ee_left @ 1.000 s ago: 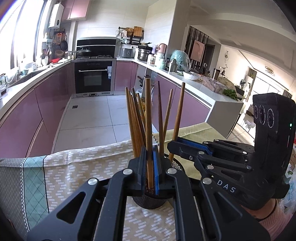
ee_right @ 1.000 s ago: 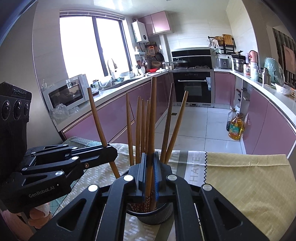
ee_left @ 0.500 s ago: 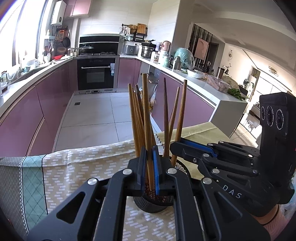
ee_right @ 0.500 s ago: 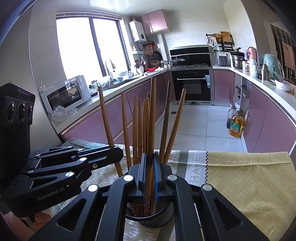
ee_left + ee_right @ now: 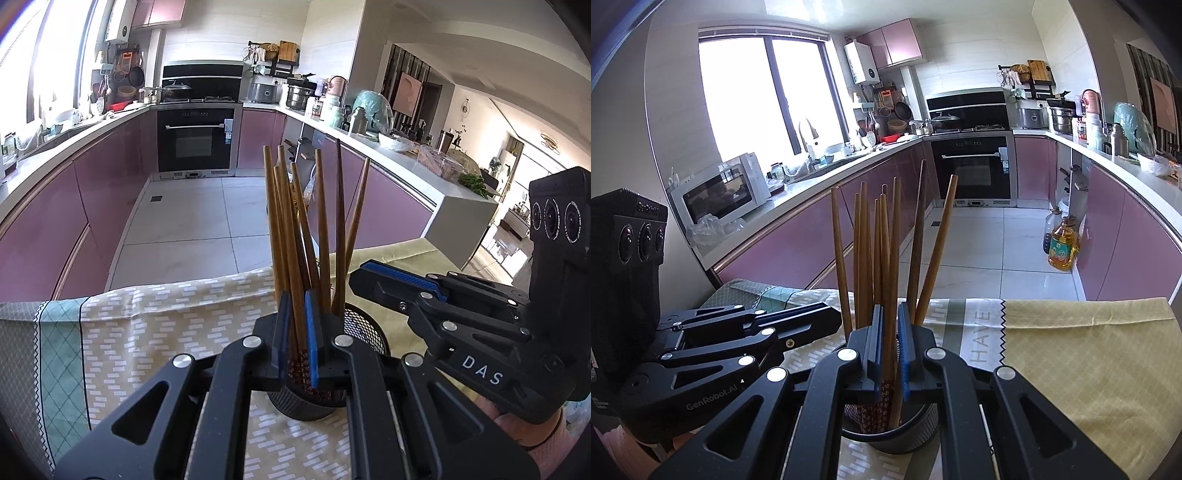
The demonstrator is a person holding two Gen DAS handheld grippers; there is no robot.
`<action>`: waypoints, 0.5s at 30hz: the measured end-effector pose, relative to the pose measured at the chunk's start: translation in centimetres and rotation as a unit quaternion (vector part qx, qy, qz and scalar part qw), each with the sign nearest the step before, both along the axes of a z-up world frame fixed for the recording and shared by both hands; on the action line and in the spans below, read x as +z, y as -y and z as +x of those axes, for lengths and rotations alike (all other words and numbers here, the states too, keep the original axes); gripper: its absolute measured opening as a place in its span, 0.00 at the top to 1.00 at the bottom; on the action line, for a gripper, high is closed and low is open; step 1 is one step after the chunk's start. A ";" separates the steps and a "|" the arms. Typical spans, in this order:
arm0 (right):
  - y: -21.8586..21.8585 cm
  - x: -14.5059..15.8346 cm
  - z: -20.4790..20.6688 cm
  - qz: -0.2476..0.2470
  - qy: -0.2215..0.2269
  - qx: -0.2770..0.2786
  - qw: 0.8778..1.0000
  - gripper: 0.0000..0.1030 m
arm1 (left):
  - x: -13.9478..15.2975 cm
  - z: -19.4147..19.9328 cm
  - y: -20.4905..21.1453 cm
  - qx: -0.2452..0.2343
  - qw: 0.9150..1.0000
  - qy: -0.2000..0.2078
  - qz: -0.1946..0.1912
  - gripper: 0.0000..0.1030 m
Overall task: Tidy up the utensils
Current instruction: 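Lower the chopsticks into the mesh cup and open both grippers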
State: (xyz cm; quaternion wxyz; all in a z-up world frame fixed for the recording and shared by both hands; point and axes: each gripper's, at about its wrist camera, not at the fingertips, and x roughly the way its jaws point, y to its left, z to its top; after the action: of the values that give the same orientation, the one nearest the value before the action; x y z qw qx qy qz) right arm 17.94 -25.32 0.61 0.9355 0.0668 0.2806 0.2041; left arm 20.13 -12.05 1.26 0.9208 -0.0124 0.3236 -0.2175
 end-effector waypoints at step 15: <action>1.0 -0.3 -3.3 0.001 0.025 -0.019 0.999 0.64 | 0.2 -4.1 -2.3 0.057 0.996 0.061 0.014 0.28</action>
State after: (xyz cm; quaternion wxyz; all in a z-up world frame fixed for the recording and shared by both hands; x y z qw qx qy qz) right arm 14.68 -26.34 0.33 0.9461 0.0679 0.2552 0.1878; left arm 16.00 -9.74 1.49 0.9499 -0.0045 0.2683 -0.1603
